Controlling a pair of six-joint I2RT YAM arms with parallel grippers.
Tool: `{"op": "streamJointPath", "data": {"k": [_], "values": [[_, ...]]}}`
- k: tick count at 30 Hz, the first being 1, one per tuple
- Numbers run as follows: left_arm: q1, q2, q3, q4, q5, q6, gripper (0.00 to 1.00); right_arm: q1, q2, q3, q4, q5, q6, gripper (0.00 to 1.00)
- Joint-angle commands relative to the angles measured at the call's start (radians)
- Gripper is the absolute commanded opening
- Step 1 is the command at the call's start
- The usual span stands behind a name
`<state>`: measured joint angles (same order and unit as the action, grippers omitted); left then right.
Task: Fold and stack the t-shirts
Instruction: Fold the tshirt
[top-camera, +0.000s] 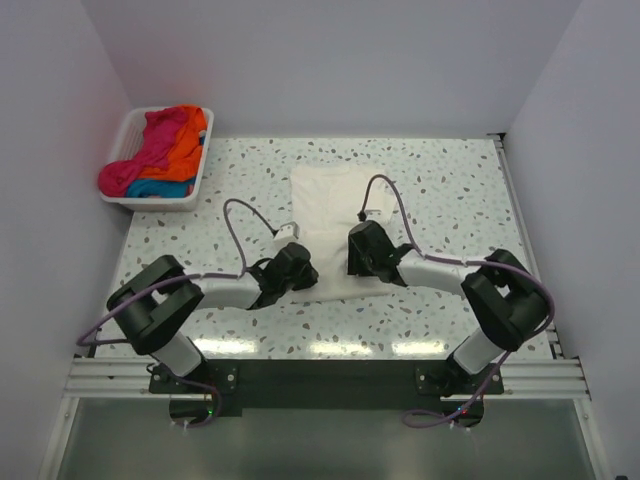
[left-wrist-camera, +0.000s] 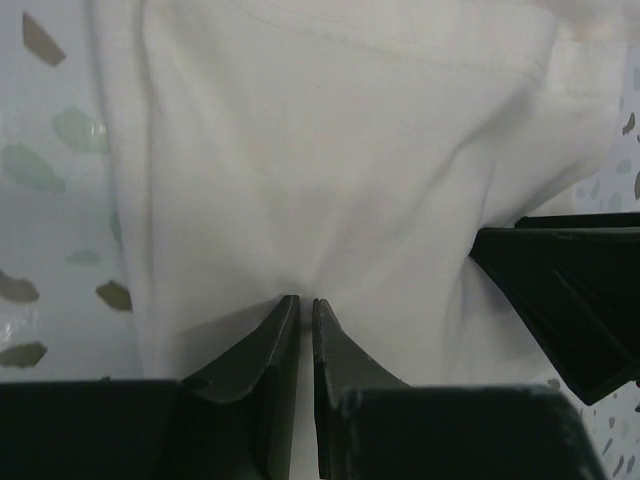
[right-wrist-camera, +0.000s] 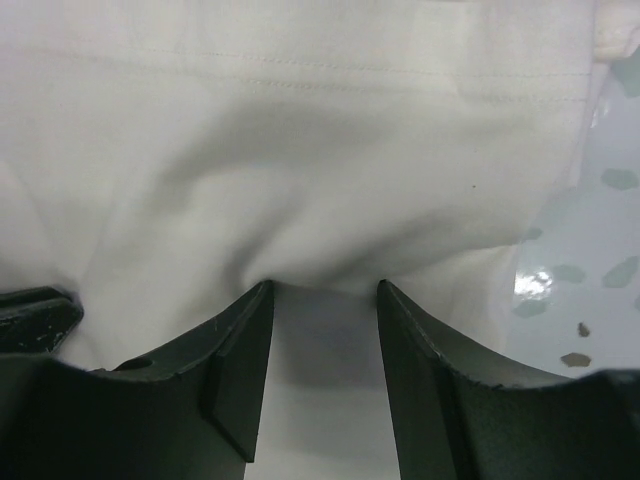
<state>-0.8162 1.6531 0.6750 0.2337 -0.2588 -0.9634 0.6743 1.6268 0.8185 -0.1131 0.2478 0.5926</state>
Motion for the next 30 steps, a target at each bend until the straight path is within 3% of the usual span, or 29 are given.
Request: {"op": "streamJointPath", "data": {"k": [1, 6, 9, 10, 13, 14, 17, 22, 25, 30], "values": [[-0.057, -0.102, -0.150, -0.114, -0.036, -0.090, 0.16, 0.100, 0.007, -0.131, -0.094, -0.028, 0.081, 0.50], [-0.126, -0.289, -0.290, -0.148, -0.022, -0.132, 0.17, 0.183, -0.175, -0.232, -0.106, -0.045, 0.168, 0.53], [-0.126, -0.376, -0.281, -0.218, -0.054, -0.088, 0.24, 0.182, -0.279, -0.191, -0.181, 0.013, 0.150, 0.64], [-0.126, -0.397, -0.272, -0.247, -0.065, -0.074, 0.27, 0.179, -0.294, -0.135, -0.227, 0.059, 0.135, 0.72], [-0.126, -0.446, -0.191, -0.300, -0.095, -0.005, 0.38, 0.070, -0.297, -0.009, -0.249, 0.072, 0.020, 0.74], [-0.126, -0.450, -0.177, -0.304, -0.106, 0.008, 0.39, -0.031, -0.286, 0.016, -0.226, 0.038, 0.003, 0.73], [-0.126, -0.454, -0.138, -0.284, -0.088, 0.043, 0.42, -0.151, -0.161, 0.183, -0.187, -0.025, -0.081, 0.72], [-0.126, -0.444, -0.112, -0.281, -0.048, 0.058, 0.43, -0.183, 0.195, 0.590, -0.259, -0.016, -0.198, 0.65], [-0.126, -0.469, -0.107, -0.313, -0.045, 0.068, 0.44, -0.194, 0.313, 0.765, -0.315, 0.007, -0.243, 0.59], [-0.126, -0.526, -0.101, -0.362, -0.039, 0.087, 0.45, -0.211, 0.435, 0.880, -0.370, 0.059, -0.258, 0.51]]}}
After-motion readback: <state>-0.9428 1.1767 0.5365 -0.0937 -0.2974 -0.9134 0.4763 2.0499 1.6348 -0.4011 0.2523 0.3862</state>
